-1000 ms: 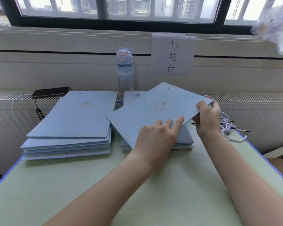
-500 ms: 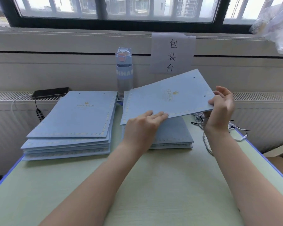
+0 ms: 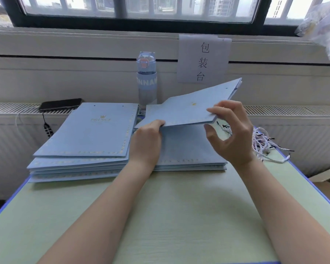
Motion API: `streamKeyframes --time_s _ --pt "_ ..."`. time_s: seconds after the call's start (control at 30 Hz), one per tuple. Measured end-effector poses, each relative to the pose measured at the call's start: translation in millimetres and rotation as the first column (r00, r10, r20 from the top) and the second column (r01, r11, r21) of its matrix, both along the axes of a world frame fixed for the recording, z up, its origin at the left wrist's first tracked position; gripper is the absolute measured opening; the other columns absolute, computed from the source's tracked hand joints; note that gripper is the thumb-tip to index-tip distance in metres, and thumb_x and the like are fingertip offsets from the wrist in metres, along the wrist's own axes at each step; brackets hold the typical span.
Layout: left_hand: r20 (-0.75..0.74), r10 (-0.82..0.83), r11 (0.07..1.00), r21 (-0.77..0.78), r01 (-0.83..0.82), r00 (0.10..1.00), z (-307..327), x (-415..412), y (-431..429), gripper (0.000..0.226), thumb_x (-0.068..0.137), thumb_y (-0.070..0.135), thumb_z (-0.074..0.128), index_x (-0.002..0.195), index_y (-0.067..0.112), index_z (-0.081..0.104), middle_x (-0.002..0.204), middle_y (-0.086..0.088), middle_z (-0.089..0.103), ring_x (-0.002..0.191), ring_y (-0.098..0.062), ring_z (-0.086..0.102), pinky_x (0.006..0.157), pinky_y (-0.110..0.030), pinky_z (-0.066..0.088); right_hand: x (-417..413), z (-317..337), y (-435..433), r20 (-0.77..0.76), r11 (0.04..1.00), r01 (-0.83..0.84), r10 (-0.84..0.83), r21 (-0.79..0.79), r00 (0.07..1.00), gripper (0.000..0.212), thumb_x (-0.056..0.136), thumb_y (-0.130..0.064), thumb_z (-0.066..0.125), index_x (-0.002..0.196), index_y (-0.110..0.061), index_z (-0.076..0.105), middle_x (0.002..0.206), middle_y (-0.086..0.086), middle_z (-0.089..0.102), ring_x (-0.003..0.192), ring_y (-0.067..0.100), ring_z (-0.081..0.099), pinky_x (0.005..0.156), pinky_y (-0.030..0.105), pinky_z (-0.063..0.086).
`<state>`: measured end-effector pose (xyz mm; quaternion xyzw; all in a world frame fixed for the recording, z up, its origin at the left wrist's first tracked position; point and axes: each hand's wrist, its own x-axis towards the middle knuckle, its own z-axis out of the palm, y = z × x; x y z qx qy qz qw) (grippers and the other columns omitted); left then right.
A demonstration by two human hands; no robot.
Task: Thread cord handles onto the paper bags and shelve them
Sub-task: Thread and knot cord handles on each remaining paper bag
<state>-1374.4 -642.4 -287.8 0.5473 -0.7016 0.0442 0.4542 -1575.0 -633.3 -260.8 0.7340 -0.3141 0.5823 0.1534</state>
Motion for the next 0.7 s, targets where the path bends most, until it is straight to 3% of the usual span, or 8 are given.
streamKeyframes --time_s 0.1,0.23,0.3,0.37,0.43,0.53,0.6,0.7 --pt "-0.058 0.022 0.999 0.029 -0.021 0.998 0.4 5.3 -4.3 0.03 0.087 -0.005 0.053 0.11 0.006 0.069 0.092 -0.014 0.072 0.082 -0.032 0.065 0.067 -0.027 0.043 2.2 -0.7 -2.3 -0.036 0.989 0.079 -0.084 -0.125 0.996 0.017 0.089 0.002 0.055 0.097 0.002 0.069 0.091 0.018 0.063 0.08 0.023 0.055 0.076 0.015 0.046" --pt "-0.042 -0.036 0.997 -0.065 0.033 0.998 4.3 2.2 -2.2 0.024 0.089 0.005 0.056 0.11 0.001 0.068 0.096 -0.015 0.072 0.085 -0.032 0.067 0.073 -0.033 0.051 0.3 5.3 -1.7 -0.002 0.919 0.206 -0.219 -0.336 0.976 0.016 0.093 -0.004 0.059 0.101 -0.013 0.069 0.091 0.005 0.061 0.082 0.023 0.045 0.071 0.031 0.047" --pt "0.002 -0.063 0.995 -0.083 0.063 0.998 4.6 -1.8 -2.5 0.032 0.09 0.008 0.051 0.118 -0.004 0.061 0.108 -0.018 0.068 0.097 -0.034 0.065 0.085 -0.041 0.052 0.5 8.5 2.1 -0.021 0.897 0.22 -0.247 -0.384 0.969 0.027 0.091 0.002 0.059 0.108 -0.018 0.066 0.096 0.001 0.054 0.083 0.024 0.045 0.069 0.039 0.047" --pt "0.018 -0.078 0.997 -0.008 0.078 0.997 2.7 -5.0 -4.5 0.04 0.096 0.01 0.046 0.132 -0.006 0.048 0.13 -0.021 0.055 0.122 -0.036 0.052 0.104 -0.048 0.04 3.4 7.1 2.6 -0.071 0.904 0.189 -0.233 -0.383 0.97 0.037 0.085 0.011 0.061 0.11 -0.015 0.067 0.095 0.002 0.05 0.083 0.025 0.047 0.073 0.038 0.046" --pt "-0.032 -0.104 0.992 0.069 0.106 0.994 -0.3 -4.1 -7.0 0.045 0.1 0.013 0.043 0.142 -0.002 0.035 0.145 -0.017 0.042 0.136 -0.03 0.037 0.114 -0.04 0.027 10.7 1.6 1.3 -0.133 0.936 0.138 -0.189 -0.323 0.973 0.038 0.083 0.013 0.061 0.11 -0.012 0.07 0.093 0.003 0.049 0.077 0.025 0.051 0.071 0.034 0.047" --pt "-0.09 -0.246 0.968 0.023 0.249 0.965 1.7 -0.4 -5.5 0.049 0.096 0.014 0.055 0.141 0.004 0.04 0.143 -0.012 0.046 0.131 -0.024 0.042 0.105 -0.019 0.026 20.3 -10.2 -0.9 -0.19 0.991 0.048 -0.072 -0.127 0.979 0.013 0.088 -0.006 0.064 0.096 -0.007 0.075 0.083 0.006 0.058 0.065 0.025 0.058 0.057 0.034 0.051" --pt "-0.03 -0.357 0.934 -0.013 0.357 0.934 2.1 1.7 -5.2 0.048 0.087 0.013 0.065 0.133 0.005 0.052 0.136 -0.012 0.053 0.127 -0.023 0.047 0.104 -0.02 0.032 23.8 -17.0 -2.0 -0.171 0.999 0.001 0.006 0.042 0.985 0.015 0.087 -0.018 0.066 0.089 -0.006 0.074 0.08 0.009 0.063 0.066 0.023 0.061 0.057 0.033 0.052" --pt "0.096 -0.417 0.907 -0.026 0.421 0.904 3.2 9.3 -6.7 0.031 0.079 0.018 0.068 0.108 0.007 0.07 0.113 -0.007 0.069 0.115 -0.021 0.058 0.104 -0.038 0.04 24.6 -25.9 -5.4 -0.162 0.969 -0.067 0.107 0.236 0.981 0.013 0.08 -0.018 0.073 0.087 -0.007 0.072 0.086 0.007 0.065 0.075 0.021 0.063 0.067 0.03 0.051"
